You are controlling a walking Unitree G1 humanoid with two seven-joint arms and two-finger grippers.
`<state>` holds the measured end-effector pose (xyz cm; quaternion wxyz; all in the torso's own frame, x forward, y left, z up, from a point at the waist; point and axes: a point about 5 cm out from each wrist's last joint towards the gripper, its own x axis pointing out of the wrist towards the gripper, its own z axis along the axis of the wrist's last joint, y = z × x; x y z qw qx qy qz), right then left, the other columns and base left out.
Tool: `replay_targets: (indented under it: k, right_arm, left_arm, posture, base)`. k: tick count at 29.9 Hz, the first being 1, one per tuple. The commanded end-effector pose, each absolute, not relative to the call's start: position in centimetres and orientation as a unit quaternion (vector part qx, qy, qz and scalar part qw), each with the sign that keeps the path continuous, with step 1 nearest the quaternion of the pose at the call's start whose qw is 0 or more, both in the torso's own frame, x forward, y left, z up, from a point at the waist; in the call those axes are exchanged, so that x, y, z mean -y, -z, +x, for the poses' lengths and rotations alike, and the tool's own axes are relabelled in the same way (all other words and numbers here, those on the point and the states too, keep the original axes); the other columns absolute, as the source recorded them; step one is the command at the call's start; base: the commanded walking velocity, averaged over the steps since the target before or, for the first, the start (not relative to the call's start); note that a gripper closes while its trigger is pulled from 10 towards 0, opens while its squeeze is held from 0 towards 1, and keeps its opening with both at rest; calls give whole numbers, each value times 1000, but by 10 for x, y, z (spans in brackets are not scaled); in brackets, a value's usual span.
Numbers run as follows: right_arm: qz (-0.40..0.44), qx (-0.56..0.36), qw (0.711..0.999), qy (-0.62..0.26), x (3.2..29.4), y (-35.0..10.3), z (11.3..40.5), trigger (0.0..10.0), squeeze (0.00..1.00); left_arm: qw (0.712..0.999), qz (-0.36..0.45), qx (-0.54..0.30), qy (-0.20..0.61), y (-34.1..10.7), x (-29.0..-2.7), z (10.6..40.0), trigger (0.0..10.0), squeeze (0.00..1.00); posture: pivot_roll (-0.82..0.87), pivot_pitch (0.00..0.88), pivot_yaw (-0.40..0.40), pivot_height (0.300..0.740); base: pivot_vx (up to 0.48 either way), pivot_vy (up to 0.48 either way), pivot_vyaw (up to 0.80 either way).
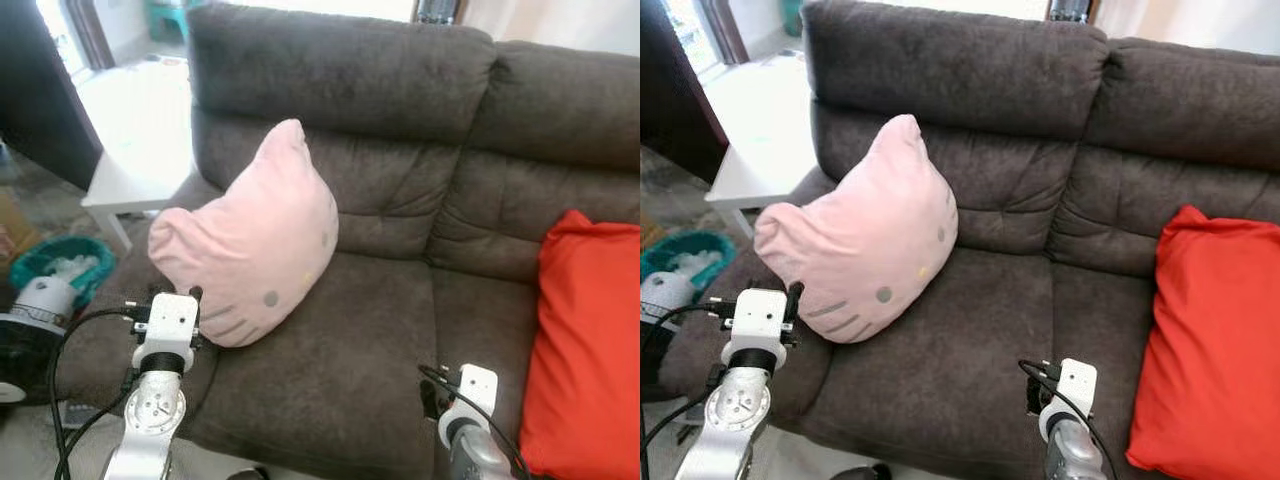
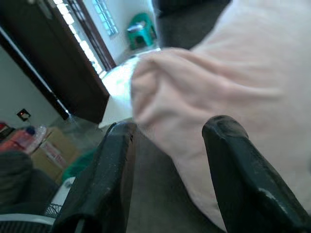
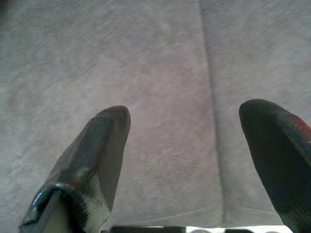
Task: Move the pillow to the sofa from floor
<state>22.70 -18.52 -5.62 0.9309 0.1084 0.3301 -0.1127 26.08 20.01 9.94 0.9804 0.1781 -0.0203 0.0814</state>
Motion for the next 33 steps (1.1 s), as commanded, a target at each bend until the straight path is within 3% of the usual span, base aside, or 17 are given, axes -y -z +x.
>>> replay_targets:
  k: [1, 25, 33]
  right_arm:
    - [111, -342, 926, 115, 183, 59, 223, 10000, 0]
    - [93, -357, 923, 111, 186, 61, 222, 10000, 0]
    - [92, -358, 923, 111, 186, 60, 223, 10000, 0]
  left_arm:
    - [982, 171, 22, -77, -101, -201, 263, 10000, 0]
    - [987, 140, -7, -81, -84, -199, 261, 10000, 0]
    - [987, 135, -9, -81, -83, -198, 262, 10000, 0]
  posture:
    - [244, 3, -24, 740]
    - [225, 13, -46, 740]
    - [218, 36, -48, 740]
  base:
    - [0, 0, 0]
    - [0, 0, 0]
    - [-277, 0, 0]
